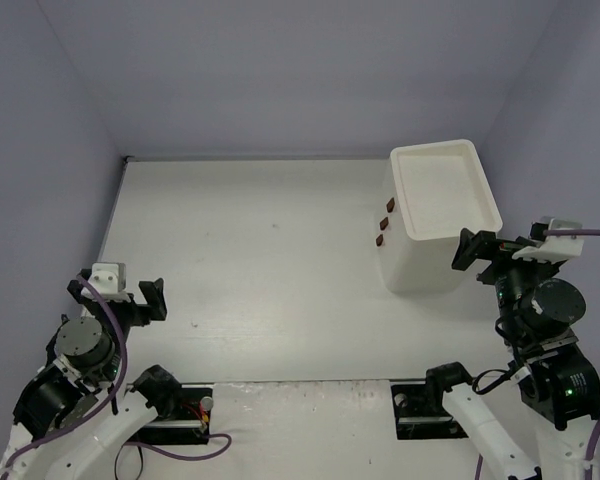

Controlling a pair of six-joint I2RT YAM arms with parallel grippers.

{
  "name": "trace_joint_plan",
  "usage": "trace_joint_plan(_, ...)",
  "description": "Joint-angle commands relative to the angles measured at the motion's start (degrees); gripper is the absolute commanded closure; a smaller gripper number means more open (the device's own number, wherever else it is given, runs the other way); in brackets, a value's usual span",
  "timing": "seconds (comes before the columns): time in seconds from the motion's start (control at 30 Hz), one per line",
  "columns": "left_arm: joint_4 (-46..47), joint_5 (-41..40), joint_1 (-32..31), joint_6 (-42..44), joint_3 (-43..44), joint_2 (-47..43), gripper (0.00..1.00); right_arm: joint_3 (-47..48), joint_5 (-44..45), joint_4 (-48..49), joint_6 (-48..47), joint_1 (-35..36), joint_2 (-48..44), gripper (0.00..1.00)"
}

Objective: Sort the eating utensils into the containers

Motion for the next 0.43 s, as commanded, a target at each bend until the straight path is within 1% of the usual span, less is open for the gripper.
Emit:
trace_joint_plan(0.0, 3.35, -3.40, 0.09, -1.12, -3.19, 0.55, 0.20, -0.28, 1.40, 4.85, -1.19, 0.68, 0.75, 0.00)
trace_joint_plan(0.17, 6.90, -4.01, 0.11, -1.68, -7.42, -2.03, 0.20, 0.33, 0.64, 5.01, -1.60, 0.93, 1.61, 0.00)
trace_joint_plan(0.4, 8.04, -4.22, 0.51, -1.73, -9.31, -5.12, 0.20, 0.06, -0.41, 5.49, -1.61, 0.96, 2.52, 0.00)
